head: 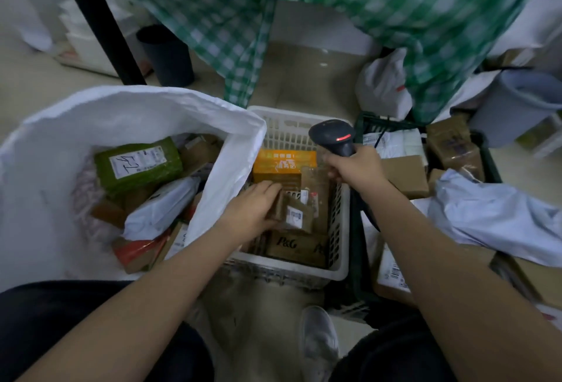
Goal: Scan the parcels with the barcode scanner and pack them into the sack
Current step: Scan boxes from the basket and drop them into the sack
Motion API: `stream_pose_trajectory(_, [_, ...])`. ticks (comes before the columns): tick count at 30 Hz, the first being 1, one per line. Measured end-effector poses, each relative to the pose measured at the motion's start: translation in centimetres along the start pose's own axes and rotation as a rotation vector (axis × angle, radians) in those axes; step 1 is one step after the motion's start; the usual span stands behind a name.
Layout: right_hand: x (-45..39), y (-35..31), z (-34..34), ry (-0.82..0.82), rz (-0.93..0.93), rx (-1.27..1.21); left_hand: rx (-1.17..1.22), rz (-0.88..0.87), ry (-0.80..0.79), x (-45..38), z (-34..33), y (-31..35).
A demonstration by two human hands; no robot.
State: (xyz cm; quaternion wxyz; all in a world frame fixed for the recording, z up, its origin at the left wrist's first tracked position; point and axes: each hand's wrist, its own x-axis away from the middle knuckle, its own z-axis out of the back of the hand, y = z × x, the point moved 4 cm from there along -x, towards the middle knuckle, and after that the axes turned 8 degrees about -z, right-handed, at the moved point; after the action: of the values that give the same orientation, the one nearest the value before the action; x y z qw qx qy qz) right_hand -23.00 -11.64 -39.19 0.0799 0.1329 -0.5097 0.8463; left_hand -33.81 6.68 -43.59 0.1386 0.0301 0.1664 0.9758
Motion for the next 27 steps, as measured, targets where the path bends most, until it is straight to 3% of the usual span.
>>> stream_pose_trajectory(5, [4.0,-2.9,2.0,-0.040,0.126,-0.039,0.467,0.119,0.297,3.2,5.4,0.1])
stream_pose_trajectory(9, [5.6,-3.1,1.6,-0.113,0.156,0.005,0.655,0.233,0.406,5.4,7.8,-1.2])
stream_pose_trajectory(16, [5.5,-2.8,-2.4,-0.098,0.216,0.090,0.851,0.455,0.414,6.1,7.3,-5.7])
stream_pose_trajectory(21, [5.3,-3.7,-2.9,-0.105,0.270,0.104,0.883,0.490,0.403,5.8,7.5,-6.7])
stream_pose_trajectory(27, [5.3,-3.5,-3.9,-0.354,0.134,-0.110,0.892,0.415,0.286,5.4,8.7,-5.0])
